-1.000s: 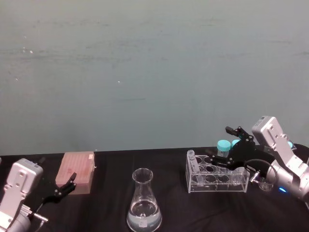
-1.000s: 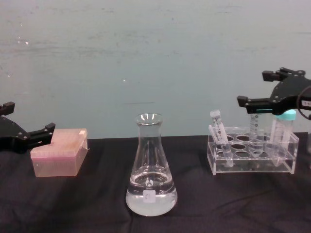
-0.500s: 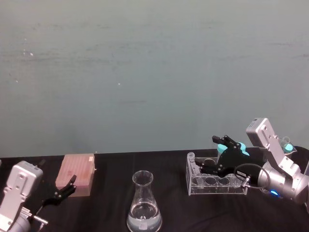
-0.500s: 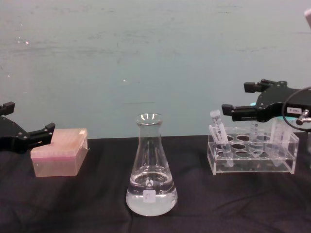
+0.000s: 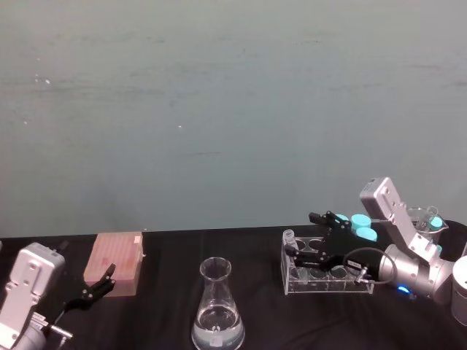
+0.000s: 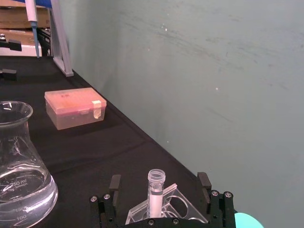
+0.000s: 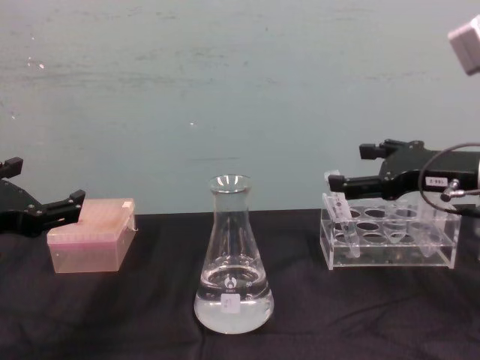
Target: Pour the liquid from the test tube into the beaker using one hand.
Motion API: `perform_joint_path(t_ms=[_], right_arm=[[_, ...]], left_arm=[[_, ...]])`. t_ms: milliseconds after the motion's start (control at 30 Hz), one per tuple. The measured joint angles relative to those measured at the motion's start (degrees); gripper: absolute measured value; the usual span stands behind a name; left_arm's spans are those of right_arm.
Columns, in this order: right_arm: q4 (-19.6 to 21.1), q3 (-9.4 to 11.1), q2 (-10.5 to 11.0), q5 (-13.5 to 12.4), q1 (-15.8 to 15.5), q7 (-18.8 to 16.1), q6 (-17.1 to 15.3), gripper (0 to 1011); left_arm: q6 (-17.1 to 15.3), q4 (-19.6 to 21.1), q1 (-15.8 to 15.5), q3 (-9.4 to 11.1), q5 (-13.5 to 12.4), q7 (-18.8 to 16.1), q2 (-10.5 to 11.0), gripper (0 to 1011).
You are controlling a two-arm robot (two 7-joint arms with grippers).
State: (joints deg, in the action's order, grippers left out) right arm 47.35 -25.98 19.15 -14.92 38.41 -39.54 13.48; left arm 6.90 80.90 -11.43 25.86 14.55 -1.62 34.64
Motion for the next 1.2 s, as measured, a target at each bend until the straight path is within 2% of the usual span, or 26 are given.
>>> perform_joint_path(t_ms=[367,567,1200], right_arm=[[-3.6,-0.8,-1.4,1.5,1.9,-0.4,0.9,1003],[-4.2,-0.9,-1.9,1.9,2.3,-0.3,1.0,1003],[-9.8,-1.0,-4.3,3.4,5.3,-0.5,1.9,1003]], left_arm=[[0.0,0.0,0.0,0.0,0.0,0.0,0.0,1000],[0.0,0.0,0.0,0.0,0.0,0.0,0.0,1000],[0.0,0.0,0.0,0.0,0.0,0.0,0.0,1000]])
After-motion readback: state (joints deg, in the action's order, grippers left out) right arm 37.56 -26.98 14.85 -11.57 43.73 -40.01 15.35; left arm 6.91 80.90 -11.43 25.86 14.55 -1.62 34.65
